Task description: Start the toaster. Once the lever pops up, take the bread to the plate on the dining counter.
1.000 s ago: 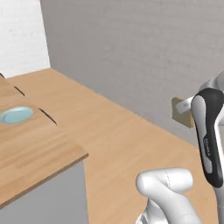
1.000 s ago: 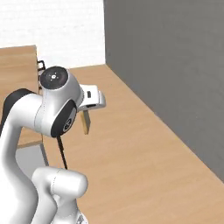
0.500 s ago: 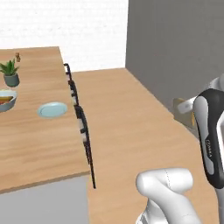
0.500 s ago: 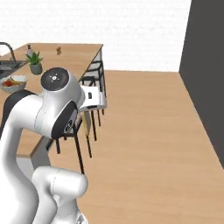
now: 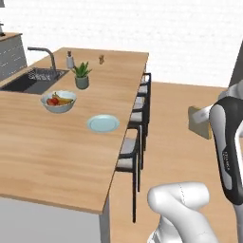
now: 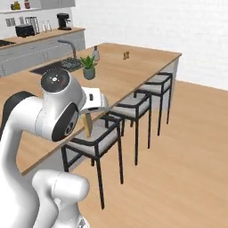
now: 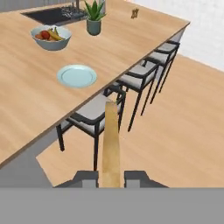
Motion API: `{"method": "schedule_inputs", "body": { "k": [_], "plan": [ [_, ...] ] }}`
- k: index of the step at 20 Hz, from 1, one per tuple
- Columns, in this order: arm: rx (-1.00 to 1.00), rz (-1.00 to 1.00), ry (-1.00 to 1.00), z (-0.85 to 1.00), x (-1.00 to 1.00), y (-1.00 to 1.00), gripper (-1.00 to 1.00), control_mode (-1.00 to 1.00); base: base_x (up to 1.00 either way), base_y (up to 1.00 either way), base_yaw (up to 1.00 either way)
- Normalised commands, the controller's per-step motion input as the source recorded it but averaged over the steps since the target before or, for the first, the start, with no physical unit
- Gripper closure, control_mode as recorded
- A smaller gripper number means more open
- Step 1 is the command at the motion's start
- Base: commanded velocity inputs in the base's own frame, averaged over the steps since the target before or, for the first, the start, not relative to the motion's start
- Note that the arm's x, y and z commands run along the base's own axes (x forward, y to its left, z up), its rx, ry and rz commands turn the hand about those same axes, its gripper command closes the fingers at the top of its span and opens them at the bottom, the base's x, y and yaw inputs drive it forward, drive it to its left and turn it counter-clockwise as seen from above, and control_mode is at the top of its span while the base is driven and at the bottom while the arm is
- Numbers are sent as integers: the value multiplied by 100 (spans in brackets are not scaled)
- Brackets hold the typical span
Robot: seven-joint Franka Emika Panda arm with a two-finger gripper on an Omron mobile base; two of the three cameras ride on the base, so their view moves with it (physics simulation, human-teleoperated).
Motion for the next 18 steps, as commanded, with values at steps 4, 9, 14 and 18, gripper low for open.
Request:
{"method": "schedule_inputs", "body": {
  "k": [4, 9, 14, 18],
  "plan": [
    [0, 0, 0, 0, 0, 0, 100, 100, 77, -66, 71],
    [0, 0, 0, 0, 0, 0, 100, 100, 73, -70, 70],
    [0, 0, 0, 0, 0, 0, 100, 100, 64, -74, 70],
    [0, 0, 0, 0, 0, 0, 100, 100, 51, -59, 68]
  ]
}}
